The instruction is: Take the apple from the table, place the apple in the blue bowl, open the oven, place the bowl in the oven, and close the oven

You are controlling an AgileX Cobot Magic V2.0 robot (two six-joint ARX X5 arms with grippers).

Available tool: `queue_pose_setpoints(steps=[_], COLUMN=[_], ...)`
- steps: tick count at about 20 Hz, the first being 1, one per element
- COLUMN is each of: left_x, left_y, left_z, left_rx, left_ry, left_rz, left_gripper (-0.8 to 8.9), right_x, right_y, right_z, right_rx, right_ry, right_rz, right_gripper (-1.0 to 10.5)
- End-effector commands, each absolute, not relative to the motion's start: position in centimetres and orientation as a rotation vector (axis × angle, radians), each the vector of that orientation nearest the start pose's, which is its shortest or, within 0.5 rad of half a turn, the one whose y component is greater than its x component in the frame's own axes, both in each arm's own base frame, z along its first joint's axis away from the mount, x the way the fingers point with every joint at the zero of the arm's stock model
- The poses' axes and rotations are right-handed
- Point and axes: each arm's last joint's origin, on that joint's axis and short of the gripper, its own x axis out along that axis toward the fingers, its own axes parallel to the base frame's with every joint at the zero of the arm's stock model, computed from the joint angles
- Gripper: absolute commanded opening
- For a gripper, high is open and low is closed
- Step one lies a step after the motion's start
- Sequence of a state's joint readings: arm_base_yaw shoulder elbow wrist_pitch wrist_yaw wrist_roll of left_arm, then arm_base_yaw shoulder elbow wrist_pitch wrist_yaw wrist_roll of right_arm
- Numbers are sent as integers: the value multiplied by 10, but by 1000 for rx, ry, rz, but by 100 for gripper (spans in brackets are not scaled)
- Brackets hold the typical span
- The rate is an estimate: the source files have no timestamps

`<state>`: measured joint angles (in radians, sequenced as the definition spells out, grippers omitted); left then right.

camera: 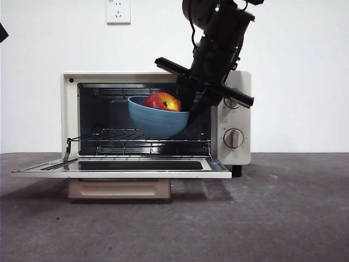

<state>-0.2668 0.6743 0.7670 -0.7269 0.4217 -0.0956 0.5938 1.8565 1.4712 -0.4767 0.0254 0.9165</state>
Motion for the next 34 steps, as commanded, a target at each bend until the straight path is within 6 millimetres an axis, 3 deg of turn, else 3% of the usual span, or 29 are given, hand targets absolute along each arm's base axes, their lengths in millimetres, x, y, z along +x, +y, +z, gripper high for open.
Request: queue_pose_setpoints(steps=[1,13,17,27,34], left_x=[121,121,121,121,121], left_y=[-46,-47,-47,-47,-47], left_z=[297,297,297,297,297], left_rx=[-139,-138,-138,-137,-135], left_ry=[672,670,670,670,668], left_rz=[-640,-643,-643,-643,-644], left_gripper=[7,7,7,7,7], right_x=[342,345,345,344,337], right_y=[232,236,237,237,232], right_z=[251,255,256,258,278], right_rx=[594,604,592,570,550], right_ry=[948,896,892,885,839], right_rz=[92,134,161,177,217], right_gripper=[3,6,80,105,114])
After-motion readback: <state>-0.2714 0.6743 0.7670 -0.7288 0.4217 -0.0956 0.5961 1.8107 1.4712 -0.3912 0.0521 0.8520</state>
